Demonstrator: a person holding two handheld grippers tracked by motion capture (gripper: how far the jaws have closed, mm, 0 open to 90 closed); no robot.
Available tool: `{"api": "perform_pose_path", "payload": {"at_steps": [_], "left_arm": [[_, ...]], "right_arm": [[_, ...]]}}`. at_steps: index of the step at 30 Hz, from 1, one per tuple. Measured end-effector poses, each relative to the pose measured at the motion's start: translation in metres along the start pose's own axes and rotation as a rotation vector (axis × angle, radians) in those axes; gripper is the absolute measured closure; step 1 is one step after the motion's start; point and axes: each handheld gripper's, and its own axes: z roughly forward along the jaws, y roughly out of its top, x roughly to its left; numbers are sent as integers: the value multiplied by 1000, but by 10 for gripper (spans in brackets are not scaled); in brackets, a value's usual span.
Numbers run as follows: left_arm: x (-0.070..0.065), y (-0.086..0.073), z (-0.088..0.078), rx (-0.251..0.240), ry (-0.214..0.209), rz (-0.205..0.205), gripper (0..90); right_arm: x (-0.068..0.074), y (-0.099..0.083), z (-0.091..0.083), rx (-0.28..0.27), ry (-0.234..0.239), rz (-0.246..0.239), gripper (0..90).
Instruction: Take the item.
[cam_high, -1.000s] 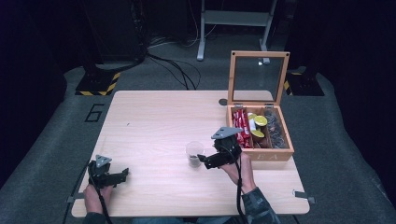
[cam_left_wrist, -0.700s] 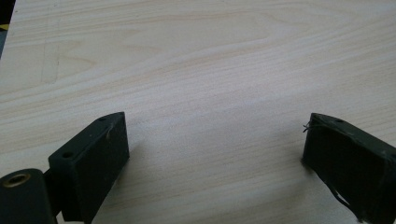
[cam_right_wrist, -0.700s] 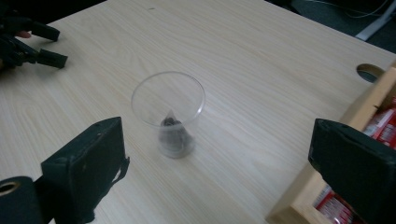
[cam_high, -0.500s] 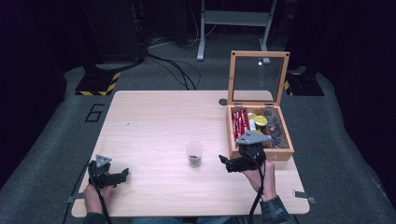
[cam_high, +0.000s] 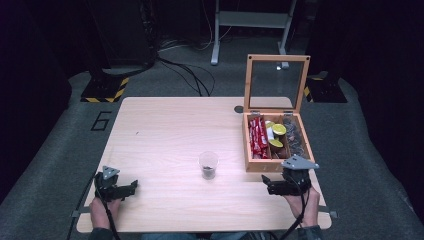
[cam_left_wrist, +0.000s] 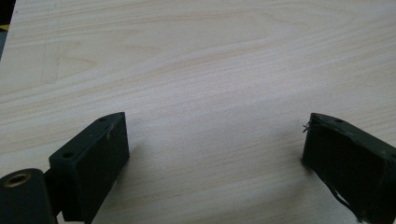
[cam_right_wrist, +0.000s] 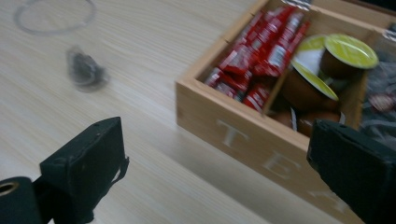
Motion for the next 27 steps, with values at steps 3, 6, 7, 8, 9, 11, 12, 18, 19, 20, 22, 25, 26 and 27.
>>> {"api": "perform_pose_path", "payload": {"at_steps": [3, 6, 7, 8, 9, 11, 12, 18, 19, 20, 22, 25, 26, 27], "left_arm": [[0, 0, 0, 0, 1, 0, 69], [0, 0, 0, 0, 1, 0, 69], [0, 0, 0, 0, 1, 0, 69], [0, 0, 0, 0, 1, 0, 69], [0, 0, 0, 0, 1, 0, 69], [0, 0, 0, 0, 1, 0, 69], [0, 0, 0, 0, 1, 0, 69], [0, 0, 0, 0, 1, 2, 69], [0, 0, 0, 0, 0, 1, 69], [0, 0, 0, 0, 0, 0, 69], [0, 0, 0, 0, 1, 0, 69], [0, 0, 0, 0, 1, -1, 68], [0, 0, 0, 1, 1, 0, 68], [0, 0, 0, 1, 1, 0, 68]], "right_arm": [[-15, -25, 2, 26, -47, 58, 31], [-24, -45, 7, 45, -61, 98, 34], [-26, -49, 9, 52, -70, 96, 34], [-26, -49, 9, 52, -70, 96, 34], [-29, -62, 15, 76, -81, 119, 26], [-33, -72, 20, 88, -91, 139, 24], [-33, -72, 20, 88, -91, 139, 24], [-41, -94, 33, 140, -93, 179, 6], [-43, -96, 34, 138, -100, 187, 5], [-43, -98, 35, 138, -97, 207, 3], [-47, -102, 36, 145, -102, 193, 0], [-48, -103, 37, 147, -113, 200, 0], [-47, -103, 37, 152, -114, 201, 0], [-47, -103, 38, 148, -116, 201, 0]]}}
